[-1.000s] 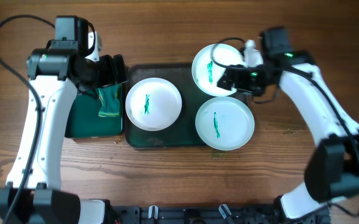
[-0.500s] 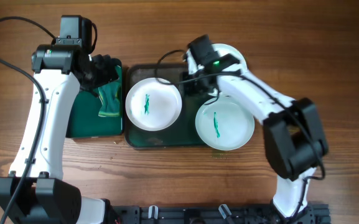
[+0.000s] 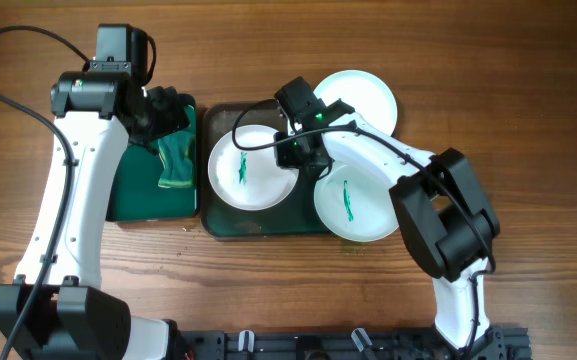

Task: Clean dirty plates on tray and stack at the side

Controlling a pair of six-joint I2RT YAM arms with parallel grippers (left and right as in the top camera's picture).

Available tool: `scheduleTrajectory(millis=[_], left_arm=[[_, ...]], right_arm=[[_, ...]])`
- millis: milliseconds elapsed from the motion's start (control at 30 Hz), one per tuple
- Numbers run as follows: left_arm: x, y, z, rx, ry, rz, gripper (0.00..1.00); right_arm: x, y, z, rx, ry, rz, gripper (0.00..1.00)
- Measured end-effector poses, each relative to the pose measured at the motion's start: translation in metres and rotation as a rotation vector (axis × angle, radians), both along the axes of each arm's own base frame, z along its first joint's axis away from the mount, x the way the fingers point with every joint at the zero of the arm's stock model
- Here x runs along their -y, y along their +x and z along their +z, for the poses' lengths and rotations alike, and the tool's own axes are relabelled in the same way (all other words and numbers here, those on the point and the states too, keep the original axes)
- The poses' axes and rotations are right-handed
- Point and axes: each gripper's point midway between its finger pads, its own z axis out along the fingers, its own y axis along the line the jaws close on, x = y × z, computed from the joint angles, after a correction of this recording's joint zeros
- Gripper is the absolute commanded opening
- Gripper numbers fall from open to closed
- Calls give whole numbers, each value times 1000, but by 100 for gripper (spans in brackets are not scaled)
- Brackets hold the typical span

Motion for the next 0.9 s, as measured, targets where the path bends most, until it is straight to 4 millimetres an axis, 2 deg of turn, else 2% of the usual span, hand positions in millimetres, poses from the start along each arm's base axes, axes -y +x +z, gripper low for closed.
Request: scheduleTrajectory(millis=[200, 333, 533, 733, 867, 900], left_arm=[[0, 1, -2, -4, 0, 0, 93], [0, 3, -9, -25, 0, 3, 94], [0, 5, -21, -59, 2, 3, 94], [0, 5, -23, -64, 2, 4, 96], [0, 5, -23, -64, 2, 3, 92], [0, 5, -23, -64, 2, 4, 92]], right_arm=[[0, 5, 10, 15, -12, 6, 17], [10, 6, 19, 25, -60, -6, 17], [22, 8, 17, 33, -109, -36, 17], [25, 4, 11, 20, -117, -53, 17], [23, 2, 2, -12, -106, -73, 4], [23, 1, -1, -20, -105, -75, 4]])
